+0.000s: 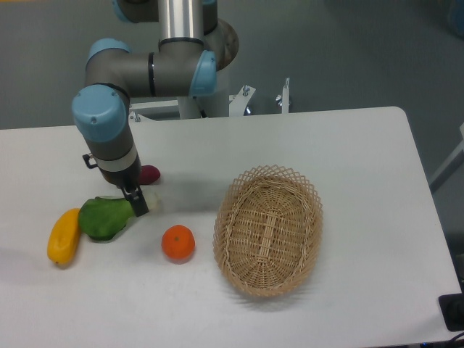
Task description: Place the green vegetable on the table
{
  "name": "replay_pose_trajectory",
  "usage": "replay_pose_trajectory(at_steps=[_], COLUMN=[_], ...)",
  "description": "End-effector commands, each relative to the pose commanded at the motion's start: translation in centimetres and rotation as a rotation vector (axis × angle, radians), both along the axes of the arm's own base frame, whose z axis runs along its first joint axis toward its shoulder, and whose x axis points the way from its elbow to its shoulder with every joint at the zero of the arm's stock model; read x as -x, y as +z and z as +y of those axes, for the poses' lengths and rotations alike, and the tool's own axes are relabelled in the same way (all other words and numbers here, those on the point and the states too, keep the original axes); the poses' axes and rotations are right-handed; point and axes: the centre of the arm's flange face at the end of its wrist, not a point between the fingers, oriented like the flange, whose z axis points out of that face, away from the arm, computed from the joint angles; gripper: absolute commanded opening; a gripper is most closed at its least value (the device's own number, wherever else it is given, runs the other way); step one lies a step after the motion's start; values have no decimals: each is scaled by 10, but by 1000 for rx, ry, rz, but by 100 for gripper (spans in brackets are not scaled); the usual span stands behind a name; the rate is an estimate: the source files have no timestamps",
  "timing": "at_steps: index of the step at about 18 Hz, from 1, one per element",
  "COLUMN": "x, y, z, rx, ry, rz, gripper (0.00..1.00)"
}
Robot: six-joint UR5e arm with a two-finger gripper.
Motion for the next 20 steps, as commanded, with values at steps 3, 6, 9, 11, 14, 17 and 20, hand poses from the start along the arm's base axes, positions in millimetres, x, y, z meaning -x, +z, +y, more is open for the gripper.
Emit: replay_pose_trajectory(at_steps=[3, 6, 9, 11, 14, 17, 20], x=[67, 128, 183, 212, 255, 294, 318], y=[18, 32, 33, 29, 28, 32, 32], z=[-17, -35, -61, -78, -106, -129, -143], rx=[-34, -59, -58, -47, -38, -63, -65], ry=[111, 205, 254, 253, 276, 289, 290], rz=[18, 41, 43, 42, 44, 38, 43], gripper=[100, 100, 100, 100, 100, 100, 100])
